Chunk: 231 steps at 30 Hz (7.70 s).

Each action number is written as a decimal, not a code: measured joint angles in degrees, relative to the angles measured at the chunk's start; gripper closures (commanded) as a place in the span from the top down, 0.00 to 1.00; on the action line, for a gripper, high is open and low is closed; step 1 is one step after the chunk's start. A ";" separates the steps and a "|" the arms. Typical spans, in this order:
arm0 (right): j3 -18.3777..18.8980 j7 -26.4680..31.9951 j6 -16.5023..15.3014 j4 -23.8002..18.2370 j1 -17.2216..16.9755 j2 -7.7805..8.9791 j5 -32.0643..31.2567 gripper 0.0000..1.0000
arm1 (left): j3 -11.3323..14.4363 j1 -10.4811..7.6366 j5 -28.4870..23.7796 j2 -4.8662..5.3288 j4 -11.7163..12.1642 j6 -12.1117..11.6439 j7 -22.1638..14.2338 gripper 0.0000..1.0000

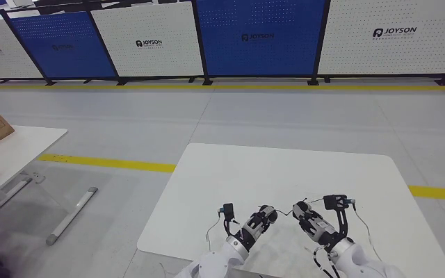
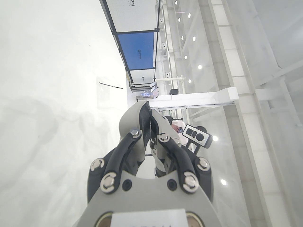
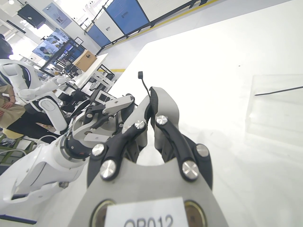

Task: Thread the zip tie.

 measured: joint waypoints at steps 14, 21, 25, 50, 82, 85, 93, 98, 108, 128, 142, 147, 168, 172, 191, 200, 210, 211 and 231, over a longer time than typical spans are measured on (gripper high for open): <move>0.40 0.00 -1.40 -0.25 0.02 0.06 1.34 0.00 | -1.57 -0.11 -7.48 -0.17 0.23 -0.18 -3.38 0.00; 0.51 0.11 -0.94 -0.14 0.21 0.05 1.55 0.00 | -1.07 -0.60 -0.27 -0.08 0.75 1.03 -1.09 0.00; 0.51 0.11 -0.95 -0.14 0.21 0.05 1.55 0.00 | -1.05 -0.61 -0.23 -0.07 0.77 1.08 -1.02 0.00; 4.01 -5.94 -7.13 0.05 -4.44 0.51 2.70 0.00 | -1.05 -0.61 -0.25 -0.07 0.77 1.07 -1.03 0.00; 5.48 -12.73 -10.62 1.58 -8.48 0.61 1.12 0.00 | 1.76 -1.17 18.53 -0.31 3.22 -6.94 5.96 0.00; 5.63 -15.81 -13.66 4.04 -9.90 0.53 3.19 0.00 | 1.73 -0.78 22.33 -0.21 3.63 -6.93 7.27 0.00; 4.88 -23.05 -15.07 4.31 -13.02 0.87 3.78 0.00 | 1.71 0.29 26.88 0.21 5.45 -7.72 5.46 0.00; 4.84 -23.34 -15.07 4.23 -13.02 0.91 3.80 0.00 | 1.77 0.28 26.56 0.16 5.52 -7.76 5.57 0.00; 1.99 -31.95 -15.08 5.59 -12.21 0.09 2.51 0.00 | 1.81 0.04 24.01 -0.21 4.56 -6.69 7.19 0.00; -3.81 -44.81 -15.07 9.79 -10.19 -0.86 0.40 0.00 | 2.26 -0.49 21.79 -0.91 4.29 -5.84 10.07 0.00; -5.26 -49.96 -15.07 11.73 -9.10 -0.88 -1.83 0.00 | 2.53 -0.67 22.02 -1.02 4.55 -5.66 10.11 0.00; -5.94 -45.28 -15.07 12.12 -8.71 -0.91 0.68 0.00 | 2.66 -0.59 22.84 -1.16 3.98 -5.49 10.79 0.00; -6.34 -40.29 -15.07 11.45 -6.55 -1.07 13.31 0.00 | 2.69 -0.54 23.30 -1.19 3.95 -5.47 10.78 0.00; -8.11 -39.04 -15.08 12.69 -4.76 -1.43 14.80 0.00 | 2.69 -0.54 23.30 -1.19 3.95 -5.47 10.78 0.00; -7.48 -39.17 -15.02 12.85 -5.58 -1.14 16.59 0.00 | 2.69 -0.54 23.30 -1.19 3.95 -5.47 10.78 0.00; -8.05 -35.41 -14.34 14.84 -3.93 -1.72 18.17 0.00 | 2.69 -0.54 23.30 -1.19 3.95 -5.47 10.78 0.00; -7.87 -34.55 -15.07 14.93 -3.90 -1.80 18.84 0.00 | 2.69 -0.54 23.30 -1.19 3.95 -5.47 10.78 0.00; -7.84 -34.53 -15.01 14.87 -3.89 -1.82 18.95 0.00 | 2.69 -0.54 23.30 -1.19 3.95 -5.47 10.78 0.00; -6.99 -32.05 -15.07 15.28 -3.69 -2.49 19.89 0.00 | 2.69 -0.54 23.30 -1.19 3.95 -5.47 10.78 0.00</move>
